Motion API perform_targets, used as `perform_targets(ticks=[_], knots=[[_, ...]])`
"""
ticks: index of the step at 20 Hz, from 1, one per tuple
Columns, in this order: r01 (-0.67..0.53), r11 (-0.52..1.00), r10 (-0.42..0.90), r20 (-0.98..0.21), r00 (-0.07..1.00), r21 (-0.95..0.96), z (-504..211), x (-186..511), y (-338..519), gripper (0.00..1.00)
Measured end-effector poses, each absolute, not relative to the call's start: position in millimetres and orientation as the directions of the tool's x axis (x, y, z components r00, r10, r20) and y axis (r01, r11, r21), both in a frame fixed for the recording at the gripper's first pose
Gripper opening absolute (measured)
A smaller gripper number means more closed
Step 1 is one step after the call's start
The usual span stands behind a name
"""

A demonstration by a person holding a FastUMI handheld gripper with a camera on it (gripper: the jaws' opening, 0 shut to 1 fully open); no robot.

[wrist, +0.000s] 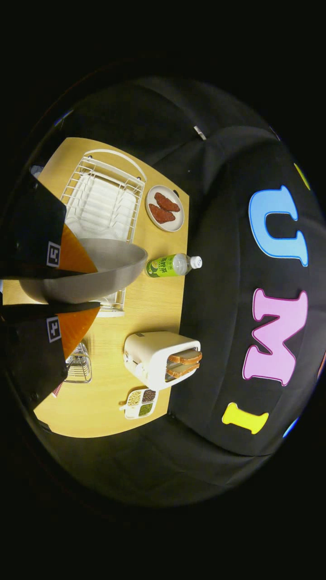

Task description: Take the plate from the dish rack, then take the spoon from the basket and place it into the plate.

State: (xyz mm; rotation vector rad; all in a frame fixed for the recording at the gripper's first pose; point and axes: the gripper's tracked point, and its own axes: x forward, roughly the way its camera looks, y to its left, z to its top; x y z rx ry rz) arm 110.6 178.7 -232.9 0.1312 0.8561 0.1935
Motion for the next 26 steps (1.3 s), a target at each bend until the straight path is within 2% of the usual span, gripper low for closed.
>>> perform_targets(ticks=[6, 12, 21, 26], knots=[[-0.083, 0.921, 0.338, -0.676, 0.655, 0.380, -219, 60, 127, 0.25], [-0.064, 0.887, 0.387, -0.659, 0.645, 0.458, -237, 2, 74, 0.25], [0.073, 0.807, 0.464, -0.706, 0.535, 0.586, -341, -82, 47, 0.25], [0.130, 0.799, 0.475, -0.749, 0.462, 0.587, -405, -106, 44, 0.24]])
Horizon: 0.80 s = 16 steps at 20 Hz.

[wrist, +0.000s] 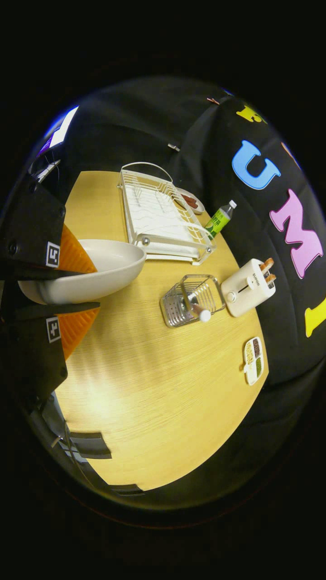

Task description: Take the plate from the dish rack, then take the spoon from the basket and place it into the plate.

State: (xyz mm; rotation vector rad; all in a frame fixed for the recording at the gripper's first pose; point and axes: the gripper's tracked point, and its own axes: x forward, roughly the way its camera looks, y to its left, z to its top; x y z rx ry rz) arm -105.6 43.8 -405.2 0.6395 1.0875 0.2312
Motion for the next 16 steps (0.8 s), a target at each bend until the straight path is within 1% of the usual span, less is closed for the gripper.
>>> perform_targets(ticks=[6, 16], knots=[[0.173, 0.712, 0.550, -0.695, 0.464, 0.680, -433, -99, 48, 0.25], [0.235, 0.682, 0.561, -0.701, 0.441, 0.693, -462, -95, 40, 0.28]])
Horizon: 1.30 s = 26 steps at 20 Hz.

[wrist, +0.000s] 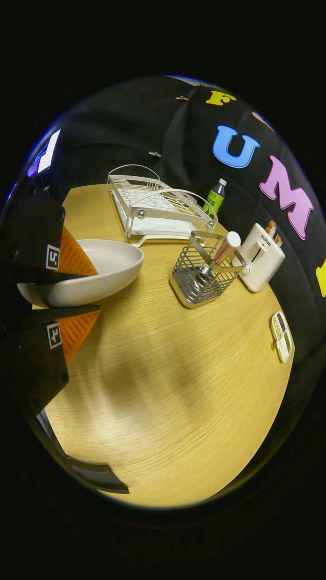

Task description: Take the plate from the dish rack, then take the spoon from the basket and place it into the plate.

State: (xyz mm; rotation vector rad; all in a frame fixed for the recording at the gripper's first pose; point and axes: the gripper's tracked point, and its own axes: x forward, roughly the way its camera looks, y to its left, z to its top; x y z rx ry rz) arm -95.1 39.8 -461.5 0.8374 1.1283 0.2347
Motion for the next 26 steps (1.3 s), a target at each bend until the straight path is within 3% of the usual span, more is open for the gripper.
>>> perform_targets(ticks=[3, 4, 5, 7, 10, 12, 14, 19, 26], knots=[[0.236, 0.697, 0.541, -0.713, 0.445, 0.677, -466, -95, 32, 0.32], [0.235, 0.698, 0.540, -0.713, 0.448, 0.676, -466, -96, 29, 0.49], [0.236, 0.693, 0.540, -0.708, 0.455, 0.681, -464, -94, 28, 0.56], [0.242, 0.687, 0.534, -0.702, 0.471, 0.685, -462, -92, 22, 0.58], [0.238, 0.707, 0.500, -0.709, 0.497, 0.666, -459, -89, 11, 0.89], [0.228, 0.726, 0.476, -0.714, 0.514, 0.649, -457, -86, 3, 0.90], [0.221, 0.743, 0.453, -0.719, 0.527, 0.631, -452, -85, -3, 0.98], [0.163, 0.765, 0.431, -0.683, 0.590, 0.623, -417, -79, -10, 0.99], [-0.007, 0.863, 0.356, -0.597, 0.719, 0.505, -342, -45, -33, 0.98]])
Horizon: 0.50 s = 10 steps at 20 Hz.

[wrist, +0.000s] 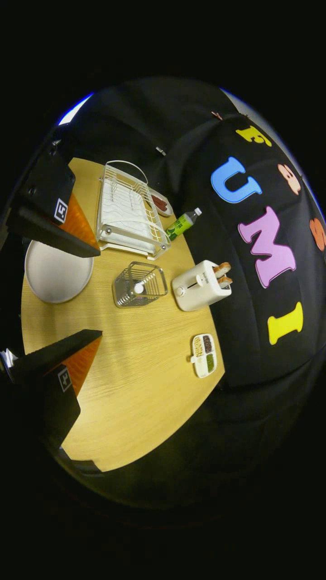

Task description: Take the plate from the dish rack, then take the spoon from the basket and place it into the plate.

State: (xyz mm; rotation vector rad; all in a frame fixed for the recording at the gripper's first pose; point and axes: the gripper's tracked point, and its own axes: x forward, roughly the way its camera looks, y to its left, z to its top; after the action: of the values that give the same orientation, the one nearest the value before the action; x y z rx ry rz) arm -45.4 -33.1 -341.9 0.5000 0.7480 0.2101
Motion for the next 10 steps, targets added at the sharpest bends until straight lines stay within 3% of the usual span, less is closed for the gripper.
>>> perform_targets(ticks=[5, 10], knots=[[-0.130, 0.900, 0.356, -0.532, 0.768, 0.415, -297, -19, -35, 0.98], [-0.250, 0.928, 0.366, -0.546, 0.754, 0.278, -290, -7, -30, 0.98]])
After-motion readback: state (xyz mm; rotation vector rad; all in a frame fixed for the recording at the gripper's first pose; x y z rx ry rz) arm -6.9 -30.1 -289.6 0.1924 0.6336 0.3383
